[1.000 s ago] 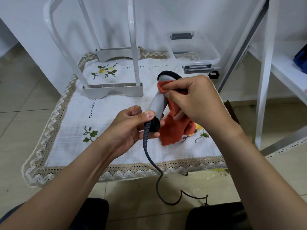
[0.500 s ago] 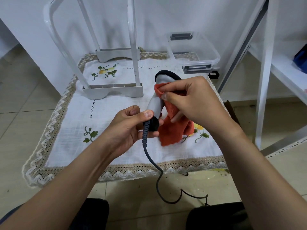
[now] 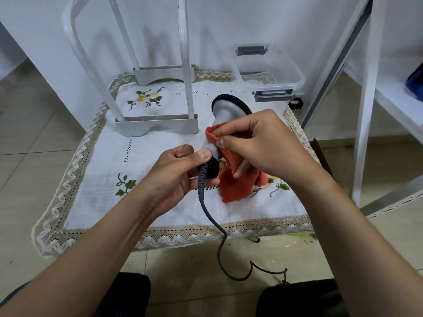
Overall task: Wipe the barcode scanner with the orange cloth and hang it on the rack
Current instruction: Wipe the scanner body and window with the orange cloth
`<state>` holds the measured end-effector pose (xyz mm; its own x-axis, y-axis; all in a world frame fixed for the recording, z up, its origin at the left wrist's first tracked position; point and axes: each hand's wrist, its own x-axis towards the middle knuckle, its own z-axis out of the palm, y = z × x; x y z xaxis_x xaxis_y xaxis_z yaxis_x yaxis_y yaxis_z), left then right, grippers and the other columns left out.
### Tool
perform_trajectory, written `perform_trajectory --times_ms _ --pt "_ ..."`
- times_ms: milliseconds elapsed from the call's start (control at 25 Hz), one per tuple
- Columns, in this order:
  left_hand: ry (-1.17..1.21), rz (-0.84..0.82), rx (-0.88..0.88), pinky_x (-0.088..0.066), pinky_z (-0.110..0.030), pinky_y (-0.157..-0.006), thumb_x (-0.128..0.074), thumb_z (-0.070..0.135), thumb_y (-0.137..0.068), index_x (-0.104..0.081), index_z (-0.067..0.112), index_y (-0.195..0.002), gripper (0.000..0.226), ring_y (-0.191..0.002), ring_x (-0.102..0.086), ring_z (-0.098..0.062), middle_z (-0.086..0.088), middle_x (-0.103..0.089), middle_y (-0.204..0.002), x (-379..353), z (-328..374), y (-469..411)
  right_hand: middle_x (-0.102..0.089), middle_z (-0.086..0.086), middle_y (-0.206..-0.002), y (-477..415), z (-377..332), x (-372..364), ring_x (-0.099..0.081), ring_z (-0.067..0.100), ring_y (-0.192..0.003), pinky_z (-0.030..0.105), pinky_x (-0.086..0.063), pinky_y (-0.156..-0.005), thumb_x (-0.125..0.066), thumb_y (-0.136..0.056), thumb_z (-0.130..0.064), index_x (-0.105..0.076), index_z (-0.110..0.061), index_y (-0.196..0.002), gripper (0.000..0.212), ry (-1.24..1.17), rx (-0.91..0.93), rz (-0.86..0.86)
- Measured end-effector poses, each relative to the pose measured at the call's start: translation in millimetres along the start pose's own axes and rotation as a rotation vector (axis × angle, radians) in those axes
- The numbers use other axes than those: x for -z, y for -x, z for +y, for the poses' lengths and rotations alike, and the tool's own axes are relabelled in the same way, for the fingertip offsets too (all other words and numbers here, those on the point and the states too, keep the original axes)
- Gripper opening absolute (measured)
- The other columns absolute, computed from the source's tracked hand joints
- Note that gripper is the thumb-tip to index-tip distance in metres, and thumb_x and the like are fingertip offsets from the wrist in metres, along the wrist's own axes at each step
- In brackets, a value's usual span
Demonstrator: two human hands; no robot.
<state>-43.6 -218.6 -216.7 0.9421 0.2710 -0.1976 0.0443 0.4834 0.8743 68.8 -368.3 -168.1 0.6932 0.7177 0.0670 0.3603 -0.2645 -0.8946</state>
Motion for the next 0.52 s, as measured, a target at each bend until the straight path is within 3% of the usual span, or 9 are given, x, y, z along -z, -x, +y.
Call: perform_trajectory --times_ms 120,240,360,520 --pt "0.001 0.000 0.003 -0.061 -0.032 -0.056 -0.075 0.015 -0.076 -0.029 0.022 -0.071 0.047 -0.087 -0.078 -0.030 -0.014 -0.073 -0.074 1.2 -1.1 -0.2 -0.081 -0.007 -0.086 -2.6 2.4 -0.8 -0.072 0.010 -0.051 0.031 -0.059 -0.053 -0.072 -0.094 -0.008 -0.083 -0.026 -0.098 0.021 0.040 0.021 0.089" --pt "-0.013 0.013 -0.007 -0.061 -0.033 -0.057 -0.078 0.016 -0.077 -0.031 0.021 -0.071 0.048 -0.086 -0.078 -0.031 -0.018 -0.075 -0.080 2.8 -1.0 -0.6 -0.081 0.006 -0.087 1.4 -0.9 -1.9 -0.072 0.020 -0.047 0.030 -0.059 -0.044 -0.071 -0.095 -0.003 -0.080 -0.027 -0.095 0.026 -0.072 -0.026 -0.056" --pt "-0.007 0.023 -0.001 -0.060 -0.032 -0.055 -0.072 0.016 -0.075 -0.031 0.021 -0.070 0.042 -0.085 -0.078 -0.029 -0.018 -0.073 -0.076 1.3 -0.1 -0.3 -0.081 0.004 -0.084 -0.7 1.7 -3.1 -0.072 0.028 -0.046 0.042 -0.061 -0.044 -0.071 -0.094 -0.004 -0.082 -0.024 -0.096 0.022 -0.055 -0.017 0.034" --pt "-0.014 0.023 -0.008 -0.061 -0.033 -0.055 -0.071 0.015 -0.074 -0.035 0.020 -0.075 0.036 -0.080 -0.078 -0.029 -0.016 -0.074 -0.077 2.6 -0.6 -1.1 -0.079 -0.003 -0.078 3.4 -1.9 -2.4 -0.071 0.017 -0.046 0.029 -0.059 -0.043 -0.069 -0.095 -0.001 -0.081 -0.022 -0.099 0.024 -0.087 -0.033 -0.107"
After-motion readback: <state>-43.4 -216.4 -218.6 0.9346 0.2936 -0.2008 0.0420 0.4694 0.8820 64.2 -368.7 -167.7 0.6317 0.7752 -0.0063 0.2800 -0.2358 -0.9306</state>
